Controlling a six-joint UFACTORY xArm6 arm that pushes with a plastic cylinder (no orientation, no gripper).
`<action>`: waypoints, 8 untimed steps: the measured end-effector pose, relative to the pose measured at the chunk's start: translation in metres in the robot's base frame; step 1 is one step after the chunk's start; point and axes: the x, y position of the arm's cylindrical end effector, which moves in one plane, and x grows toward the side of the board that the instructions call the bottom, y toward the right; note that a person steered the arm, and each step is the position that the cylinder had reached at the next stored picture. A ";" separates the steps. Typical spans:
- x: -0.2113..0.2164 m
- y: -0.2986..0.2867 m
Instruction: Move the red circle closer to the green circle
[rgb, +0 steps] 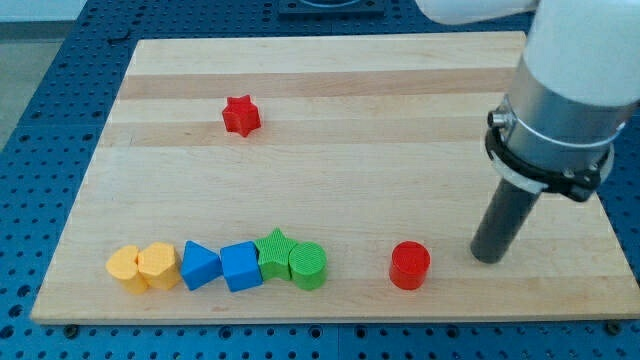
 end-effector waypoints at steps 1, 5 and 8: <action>0.008 -0.002; 0.008 -0.081; 0.024 -0.078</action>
